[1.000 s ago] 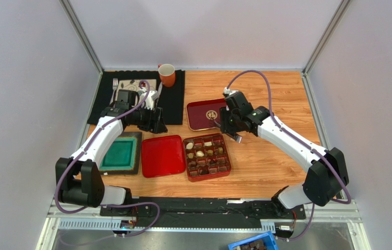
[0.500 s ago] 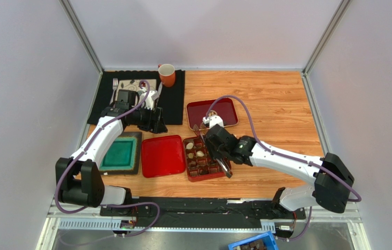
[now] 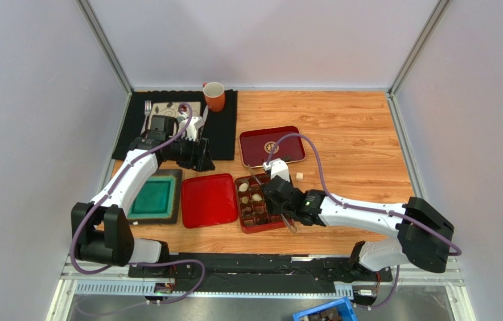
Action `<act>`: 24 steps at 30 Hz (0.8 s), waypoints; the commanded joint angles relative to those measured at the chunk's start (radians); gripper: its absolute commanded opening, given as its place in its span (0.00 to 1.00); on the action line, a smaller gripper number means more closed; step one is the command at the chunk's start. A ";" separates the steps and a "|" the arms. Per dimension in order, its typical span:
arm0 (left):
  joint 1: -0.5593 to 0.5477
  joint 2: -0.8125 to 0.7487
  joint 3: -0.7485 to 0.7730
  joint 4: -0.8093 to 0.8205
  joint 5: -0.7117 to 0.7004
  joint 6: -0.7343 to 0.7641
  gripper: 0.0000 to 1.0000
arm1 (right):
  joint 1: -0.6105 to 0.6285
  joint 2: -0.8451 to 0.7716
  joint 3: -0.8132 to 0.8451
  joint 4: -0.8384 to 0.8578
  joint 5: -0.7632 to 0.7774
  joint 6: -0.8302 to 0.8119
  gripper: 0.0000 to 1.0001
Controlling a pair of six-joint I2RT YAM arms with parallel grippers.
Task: Pack the chocolate
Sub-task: Pick up the fake chocolate from the plate.
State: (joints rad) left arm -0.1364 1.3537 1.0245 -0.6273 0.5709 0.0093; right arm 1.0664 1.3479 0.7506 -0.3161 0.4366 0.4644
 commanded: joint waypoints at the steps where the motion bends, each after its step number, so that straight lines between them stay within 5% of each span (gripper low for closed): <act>1: 0.003 -0.039 0.043 -0.012 0.015 0.023 0.83 | 0.007 -0.022 -0.031 0.107 0.024 0.040 0.53; 11: 0.003 -0.033 0.051 -0.018 0.014 0.021 0.82 | 0.004 -0.171 -0.050 0.085 0.060 0.048 0.44; 17: 0.003 -0.038 0.051 -0.018 0.011 0.018 0.82 | -0.110 -0.208 0.185 -0.148 0.012 0.002 0.45; 24: 0.003 -0.045 0.043 -0.011 0.014 0.017 0.82 | -0.315 -0.064 0.461 -0.397 -0.139 -0.069 0.42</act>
State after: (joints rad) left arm -0.1356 1.3518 1.0374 -0.6472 0.5709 0.0097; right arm 0.8162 1.2232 1.1030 -0.5594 0.3584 0.4660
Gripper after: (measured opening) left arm 0.825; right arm 0.435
